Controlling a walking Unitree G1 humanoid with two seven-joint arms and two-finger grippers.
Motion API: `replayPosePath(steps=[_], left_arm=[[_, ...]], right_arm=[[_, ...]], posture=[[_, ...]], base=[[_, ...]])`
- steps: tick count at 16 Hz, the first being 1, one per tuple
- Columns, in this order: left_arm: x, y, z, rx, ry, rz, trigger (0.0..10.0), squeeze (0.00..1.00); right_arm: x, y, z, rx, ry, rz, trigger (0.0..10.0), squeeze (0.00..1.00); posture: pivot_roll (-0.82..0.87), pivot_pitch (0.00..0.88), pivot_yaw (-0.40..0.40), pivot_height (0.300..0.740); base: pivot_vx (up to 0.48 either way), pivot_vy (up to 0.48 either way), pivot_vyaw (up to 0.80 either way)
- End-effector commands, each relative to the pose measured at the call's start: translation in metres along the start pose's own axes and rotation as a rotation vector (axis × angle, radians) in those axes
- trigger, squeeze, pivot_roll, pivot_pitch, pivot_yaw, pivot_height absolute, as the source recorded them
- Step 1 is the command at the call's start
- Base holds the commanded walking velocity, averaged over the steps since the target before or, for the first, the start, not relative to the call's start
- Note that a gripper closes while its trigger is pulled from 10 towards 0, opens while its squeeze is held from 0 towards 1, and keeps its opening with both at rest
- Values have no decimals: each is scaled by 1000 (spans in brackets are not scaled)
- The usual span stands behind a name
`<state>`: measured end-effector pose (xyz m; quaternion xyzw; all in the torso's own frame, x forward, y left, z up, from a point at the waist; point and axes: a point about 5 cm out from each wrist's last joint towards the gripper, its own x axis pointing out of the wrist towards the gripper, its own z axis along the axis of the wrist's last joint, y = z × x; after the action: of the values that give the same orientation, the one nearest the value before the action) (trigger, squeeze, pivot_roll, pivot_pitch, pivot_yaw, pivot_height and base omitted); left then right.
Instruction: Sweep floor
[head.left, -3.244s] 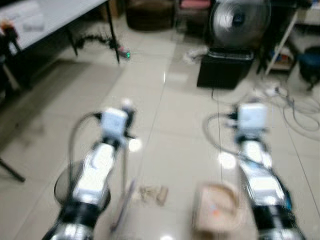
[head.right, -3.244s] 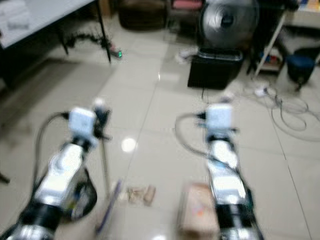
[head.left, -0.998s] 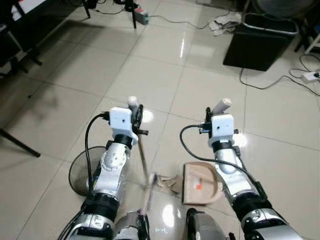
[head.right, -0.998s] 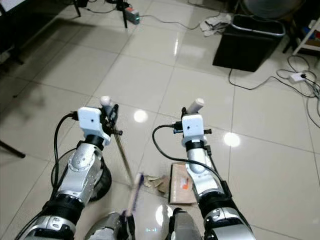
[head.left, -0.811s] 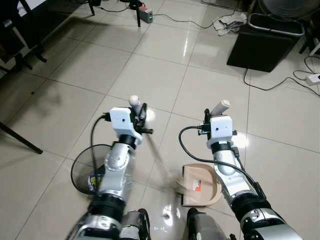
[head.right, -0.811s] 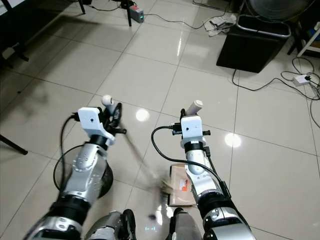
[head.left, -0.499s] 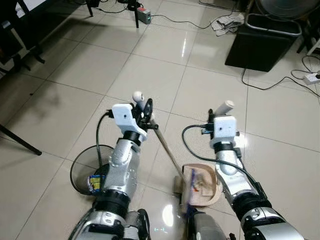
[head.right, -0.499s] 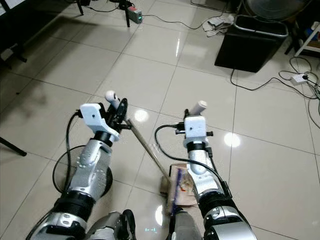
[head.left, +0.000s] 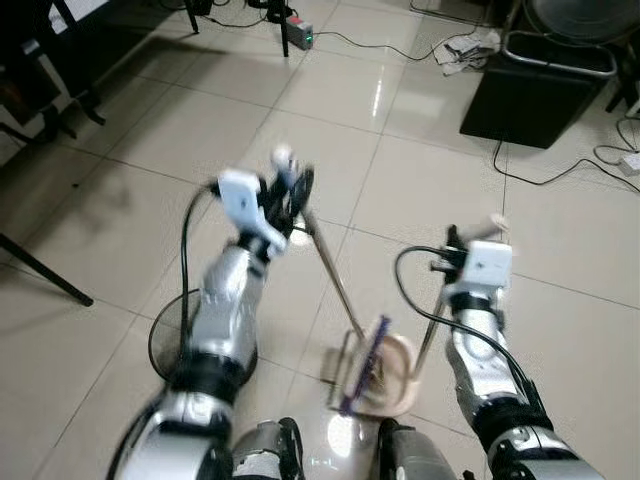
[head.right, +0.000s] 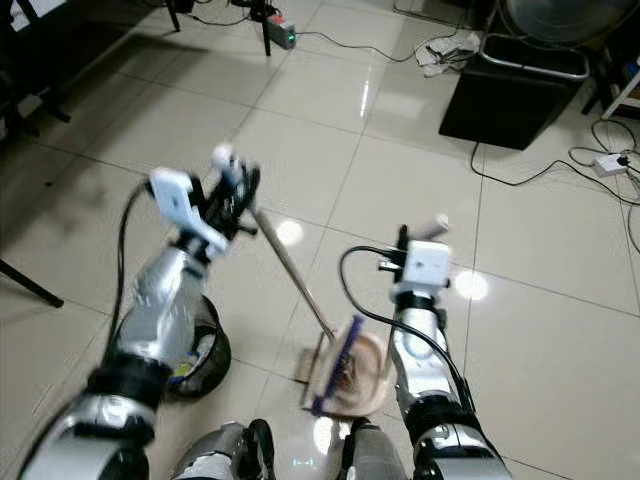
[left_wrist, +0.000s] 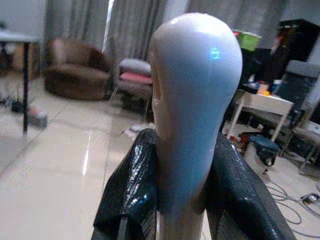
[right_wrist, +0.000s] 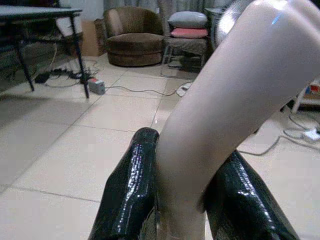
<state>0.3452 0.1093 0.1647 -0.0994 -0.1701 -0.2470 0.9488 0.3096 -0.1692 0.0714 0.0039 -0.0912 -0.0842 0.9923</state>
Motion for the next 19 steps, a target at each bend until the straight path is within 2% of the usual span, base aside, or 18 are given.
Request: replayPosePath(steps=[1, 3, 5, 7, 9, 11, 15, 19], left_arm=[[3, 4, 13, 30, -47, -19, 10000, 0], [5, 27, 32, 119, -76, 9, 10000, 0], [5, 38, 50, 143, -113, 20, 10000, 0], [6, 44, 58, 176, -111, 35, 10000, 0], [4, 52, 55, 223, -51, 78, 10000, 0], [-3, 55, 43, 233, 10, 105, 10000, 0], [-16, 56, 31, 225, 59, 145, 10000, 0], [-20, 51, 25, 252, 85, 160, 10000, 0]], right_arm=[[1, -4, 7, 27, -49, -16, 10000, 0], [-3, -16, 9, 63, -78, -45, 10000, 0], [-9, -29, 12, 95, -109, -68, 10000, 0], [-12, -36, 13, 113, -127, -80, 10000, 0], [-16, -42, 16, 138, -146, -90, 10000, 0], [-20, -48, 22, 159, -178, -101, 10000, 0], [-20, -66, 53, 200, -257, -140, 10000, 0], [-15, -83, 87, 254, -318, -183, 10000, 0]], posture=[[-45, 110, 59, 740], [-56, 81, 75, 740], [-54, 58, 82, 740], [-45, 46, 83, 740], [-40, 35, 86, 740], [-52, 27, 96, 740], [-88, 21, 115, 740], [-93, 17, 123, 740]], base=[[0, 0, 0], [0, 0, 0], [0, 0, 0], [0, 0, 0], [0, 0, 0], [0, 0, 0], [0, 0, 0], [0, 0, 0]])
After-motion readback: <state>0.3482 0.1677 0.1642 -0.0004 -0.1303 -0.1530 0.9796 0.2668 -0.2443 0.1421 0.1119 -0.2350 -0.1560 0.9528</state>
